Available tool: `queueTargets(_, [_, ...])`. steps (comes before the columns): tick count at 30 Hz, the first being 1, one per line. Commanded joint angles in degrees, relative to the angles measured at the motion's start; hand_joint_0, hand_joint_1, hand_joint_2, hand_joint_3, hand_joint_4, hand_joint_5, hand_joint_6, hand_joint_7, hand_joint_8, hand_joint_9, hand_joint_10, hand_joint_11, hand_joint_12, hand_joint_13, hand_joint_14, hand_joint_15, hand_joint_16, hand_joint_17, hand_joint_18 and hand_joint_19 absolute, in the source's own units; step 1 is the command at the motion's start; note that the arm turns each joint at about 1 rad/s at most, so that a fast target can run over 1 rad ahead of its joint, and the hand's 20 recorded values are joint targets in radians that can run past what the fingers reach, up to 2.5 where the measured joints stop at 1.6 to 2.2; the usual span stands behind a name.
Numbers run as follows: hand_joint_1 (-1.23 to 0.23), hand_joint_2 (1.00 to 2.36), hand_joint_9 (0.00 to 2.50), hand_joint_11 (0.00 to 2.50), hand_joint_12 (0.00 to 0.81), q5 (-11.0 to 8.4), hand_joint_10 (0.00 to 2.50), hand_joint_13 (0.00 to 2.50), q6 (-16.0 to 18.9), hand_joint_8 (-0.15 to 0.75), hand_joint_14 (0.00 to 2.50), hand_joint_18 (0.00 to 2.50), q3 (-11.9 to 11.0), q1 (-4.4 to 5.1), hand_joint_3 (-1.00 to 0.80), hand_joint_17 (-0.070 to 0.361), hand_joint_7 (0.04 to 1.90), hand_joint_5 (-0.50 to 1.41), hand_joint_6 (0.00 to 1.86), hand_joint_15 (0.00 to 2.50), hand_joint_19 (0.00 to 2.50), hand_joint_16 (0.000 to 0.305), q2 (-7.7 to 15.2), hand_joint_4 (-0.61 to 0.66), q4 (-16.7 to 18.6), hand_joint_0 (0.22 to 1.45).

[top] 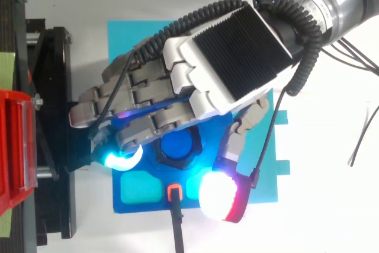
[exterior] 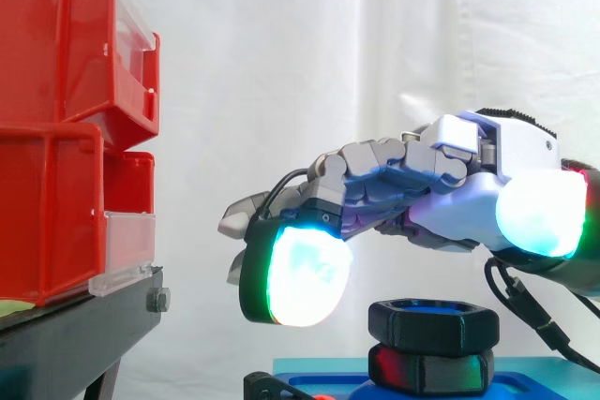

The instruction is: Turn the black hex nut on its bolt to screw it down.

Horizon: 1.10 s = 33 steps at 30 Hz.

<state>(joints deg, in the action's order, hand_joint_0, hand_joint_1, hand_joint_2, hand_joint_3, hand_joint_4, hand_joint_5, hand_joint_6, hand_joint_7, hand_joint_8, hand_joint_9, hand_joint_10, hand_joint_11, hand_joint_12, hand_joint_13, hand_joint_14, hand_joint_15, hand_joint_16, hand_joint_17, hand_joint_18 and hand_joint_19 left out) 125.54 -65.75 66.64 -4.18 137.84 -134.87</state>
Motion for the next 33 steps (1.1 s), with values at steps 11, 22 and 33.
queueTargets(11, [-0.38,1.00,0.36,0.22,0.451,-1.00,0.00,0.56,-0.5,0.361,0.01,0.70,0.9,0.93,-0.50,0.155,0.89,-0.19,0.50,0.17,0.34,0.069,0.0,0.32,-0.6,0.37])
queueTargets(22, [-0.37,1.00,0.37,0.23,0.451,-0.38,0.00,0.57,-0.4,0.363,0.00,0.71,0.9,0.23,-0.50,0.153,1.06,-0.17,0.50,0.17,0.34,0.068,0.0,0.36,-0.8,0.37])
queueTargets(33, [-0.33,1.00,0.38,0.27,0.457,2.26,0.00,0.58,-2.0,0.374,0.00,0.73,0.9,-1.35,-0.50,0.156,0.92,-0.19,0.61,0.17,0.33,0.070,0.1,0.39,-0.6,0.36])
